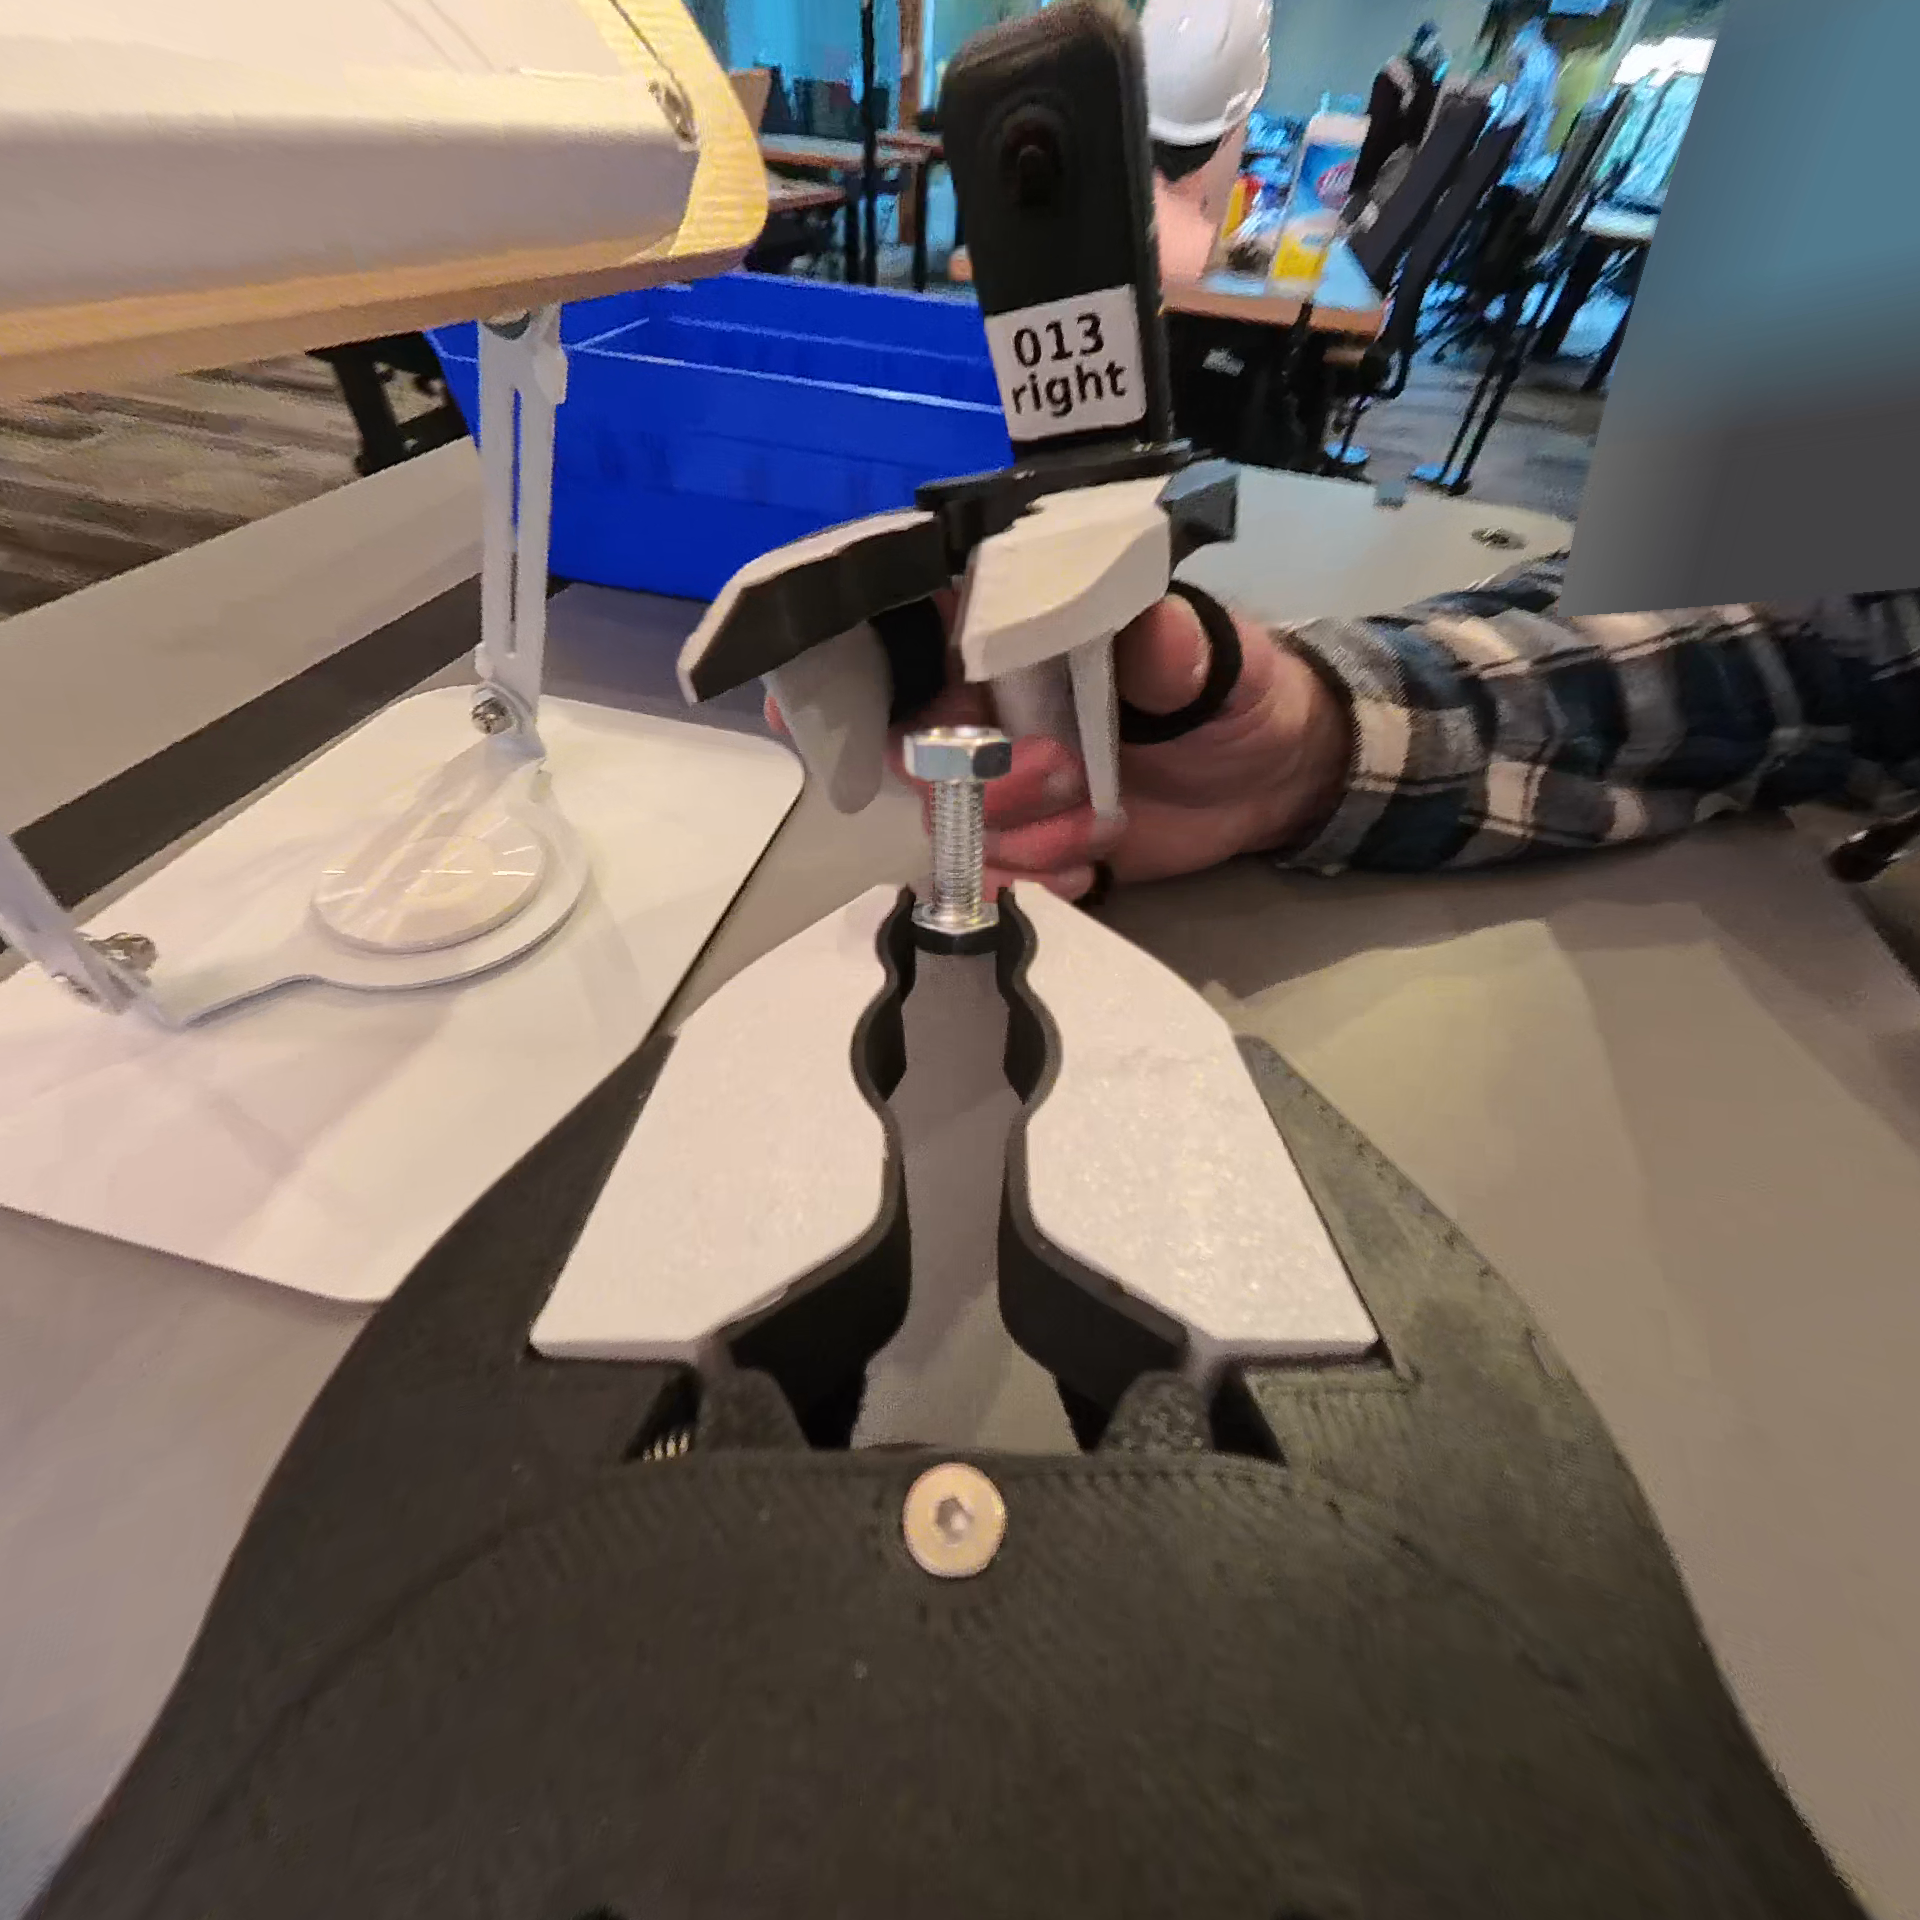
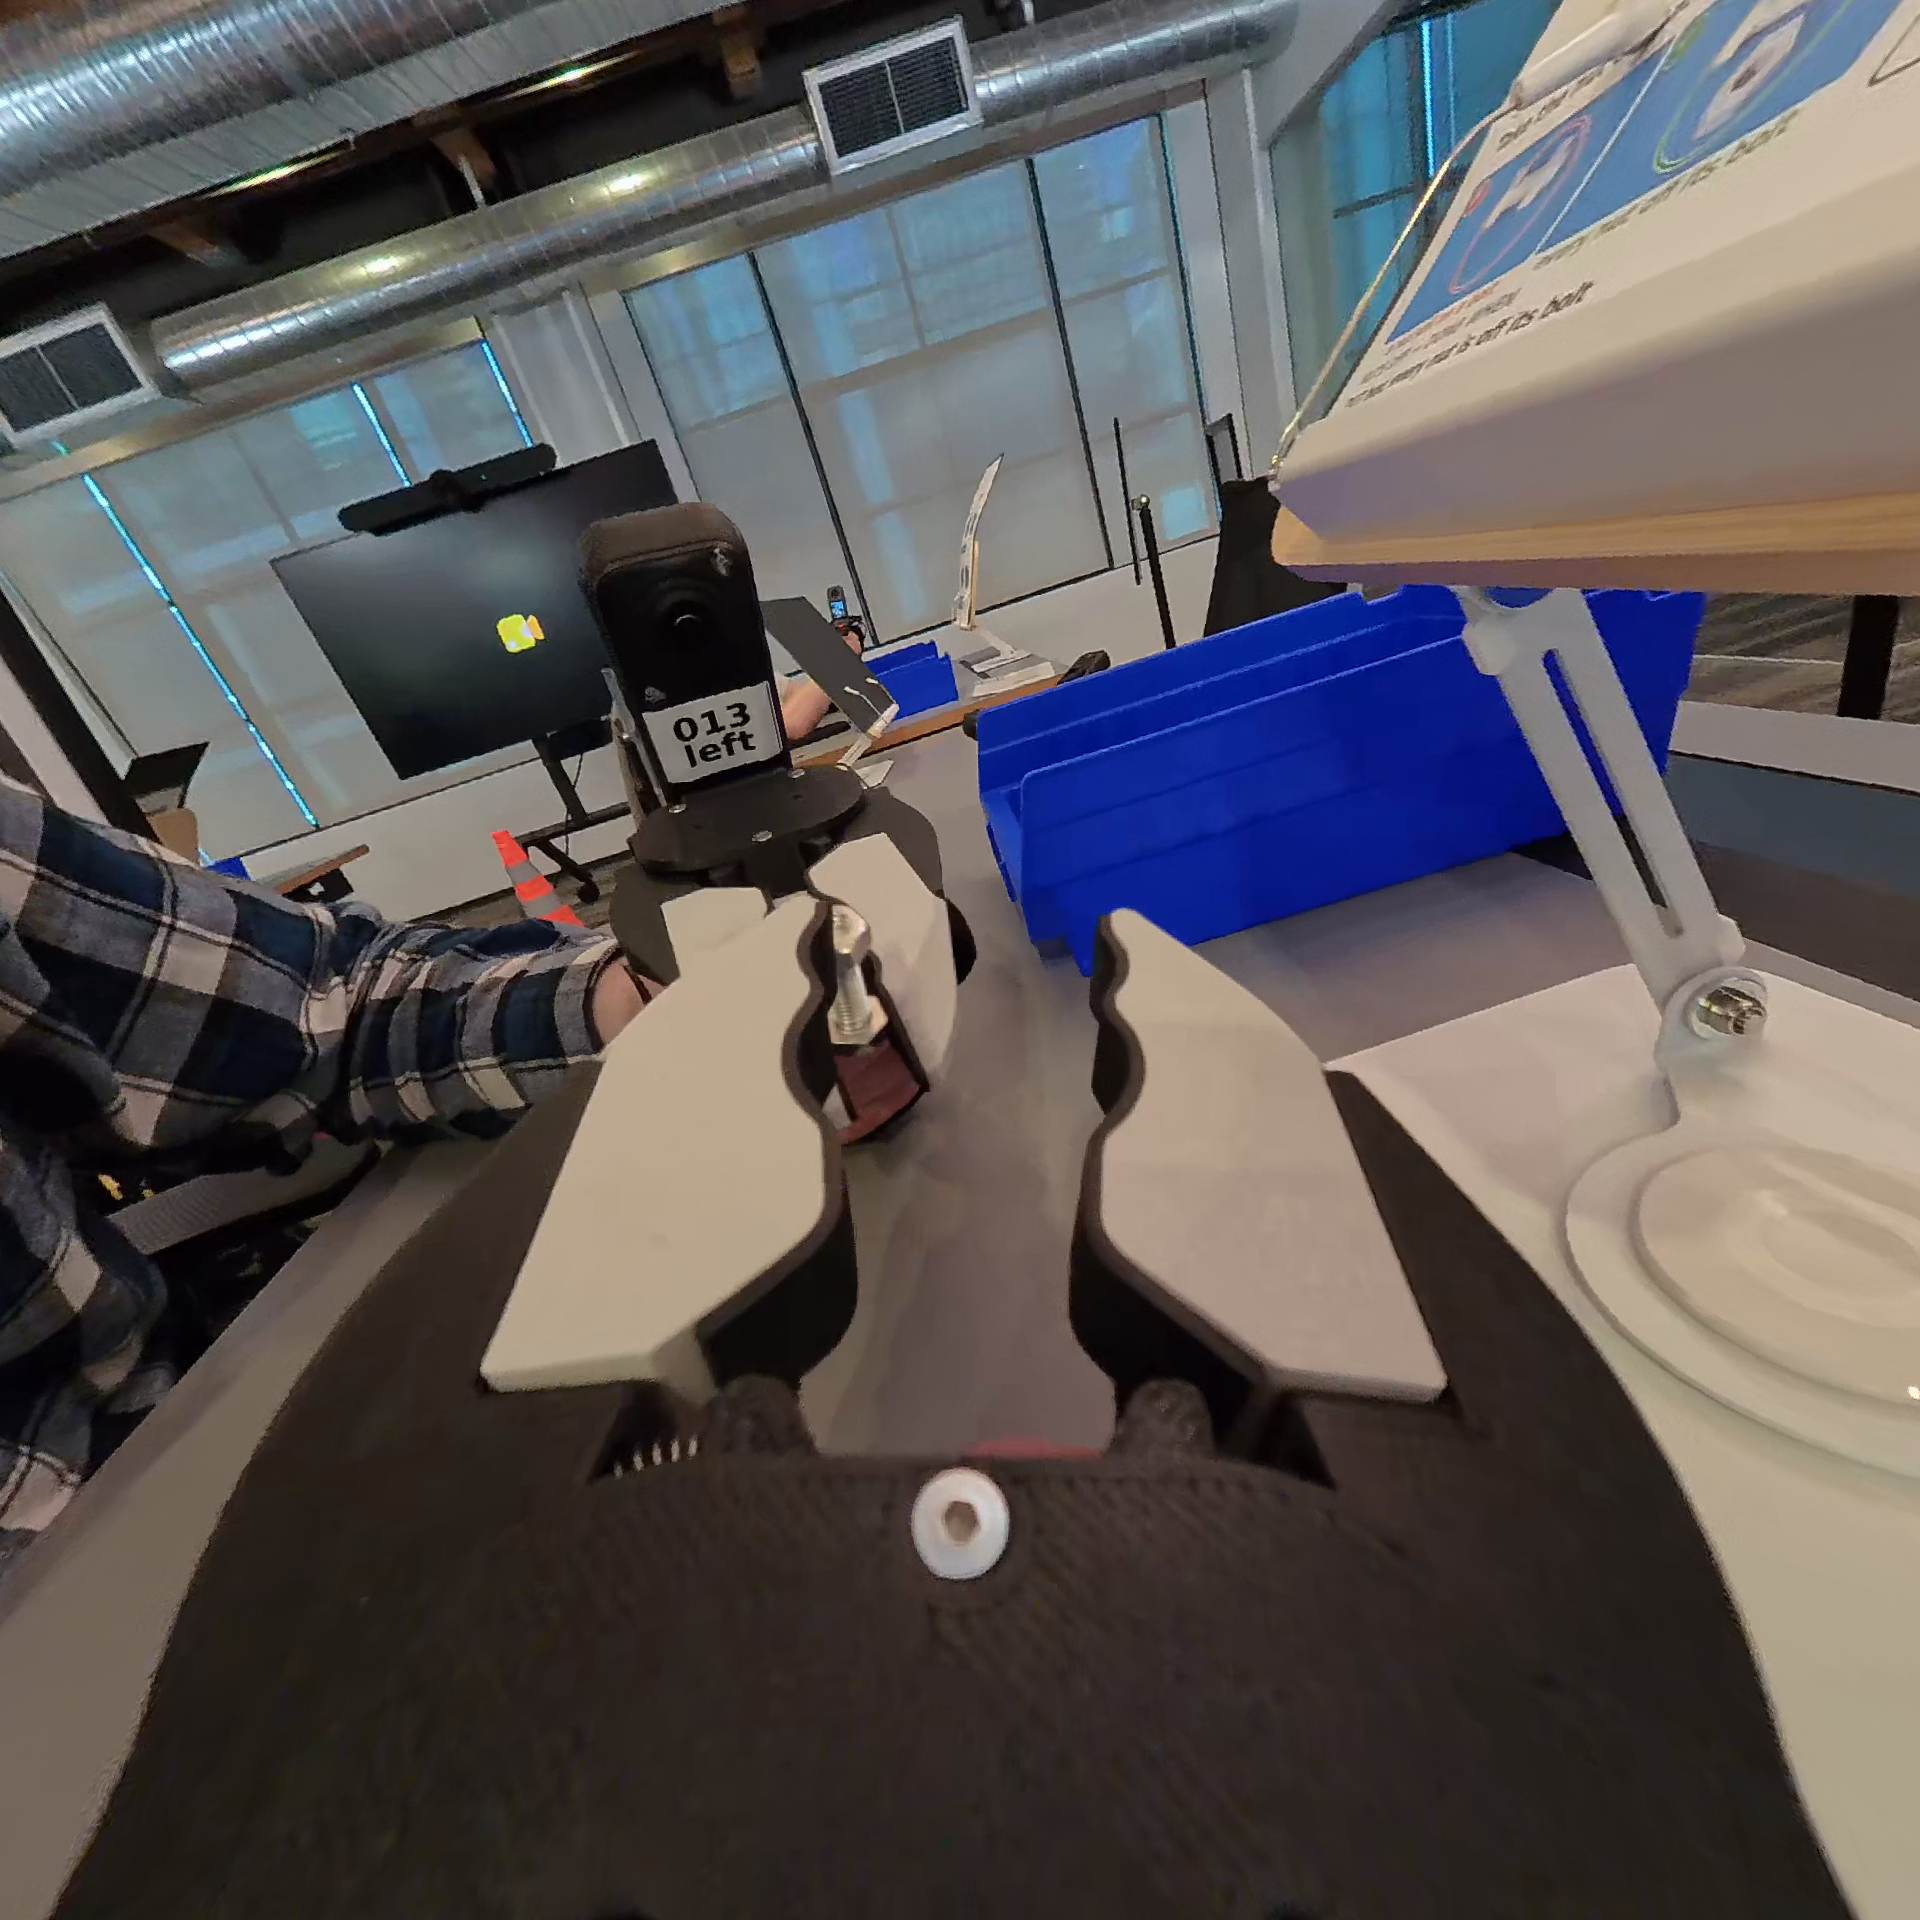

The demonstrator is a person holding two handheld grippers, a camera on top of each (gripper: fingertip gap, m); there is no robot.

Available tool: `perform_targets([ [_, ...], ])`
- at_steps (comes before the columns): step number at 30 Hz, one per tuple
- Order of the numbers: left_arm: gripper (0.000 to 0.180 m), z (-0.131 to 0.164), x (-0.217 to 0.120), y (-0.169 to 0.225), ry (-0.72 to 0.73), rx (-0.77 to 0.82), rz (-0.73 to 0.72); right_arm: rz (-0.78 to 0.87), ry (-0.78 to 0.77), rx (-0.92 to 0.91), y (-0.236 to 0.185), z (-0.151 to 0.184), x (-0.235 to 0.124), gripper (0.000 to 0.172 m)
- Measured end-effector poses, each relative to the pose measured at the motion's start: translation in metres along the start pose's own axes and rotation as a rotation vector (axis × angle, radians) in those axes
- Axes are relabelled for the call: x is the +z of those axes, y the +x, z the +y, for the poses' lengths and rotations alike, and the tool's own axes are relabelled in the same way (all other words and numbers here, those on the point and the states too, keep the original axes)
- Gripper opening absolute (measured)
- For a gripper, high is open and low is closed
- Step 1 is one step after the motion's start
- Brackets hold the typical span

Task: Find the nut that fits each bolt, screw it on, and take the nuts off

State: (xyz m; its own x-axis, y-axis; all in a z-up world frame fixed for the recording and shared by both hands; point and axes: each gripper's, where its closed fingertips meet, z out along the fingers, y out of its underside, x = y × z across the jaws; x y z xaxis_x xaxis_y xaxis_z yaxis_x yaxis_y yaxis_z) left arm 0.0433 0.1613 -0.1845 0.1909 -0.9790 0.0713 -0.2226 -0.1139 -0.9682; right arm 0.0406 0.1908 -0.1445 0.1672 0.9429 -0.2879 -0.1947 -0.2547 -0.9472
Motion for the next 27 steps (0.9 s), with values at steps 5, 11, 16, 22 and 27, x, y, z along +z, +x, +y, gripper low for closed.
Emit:
perform_targets([
  [5,0.014,0.009,0.003,-0.012,-0.084,0.082,-0.12,-0.038,-0.049,-0.032,-0.009,0.007,0.005,0.05],
  [11,0.014,0.018,0.004,-0.023,-0.196,0.22,-0.26,-0.037,-0.093,-0.04,-0.012,0.013,0.009,0.037],
  [16,0.014,0.022,-0.003,-0.041,-0.32,0.42,-0.458,-0.031,-0.132,-0.044,-0.012,0.018,0.011,0.025],
  [22,0.014,0.024,-0.007,-0.047,-0.411,0.548,-0.56,0.004,-0.174,-0.051,-0.01,0.024,0.013,0.014],
  [27,0.014,0.026,-0.008,-0.05,-0.449,0.582,-0.588,-0.002,-0.194,-0.054,-0.011,0.027,0.014,0.008],
])
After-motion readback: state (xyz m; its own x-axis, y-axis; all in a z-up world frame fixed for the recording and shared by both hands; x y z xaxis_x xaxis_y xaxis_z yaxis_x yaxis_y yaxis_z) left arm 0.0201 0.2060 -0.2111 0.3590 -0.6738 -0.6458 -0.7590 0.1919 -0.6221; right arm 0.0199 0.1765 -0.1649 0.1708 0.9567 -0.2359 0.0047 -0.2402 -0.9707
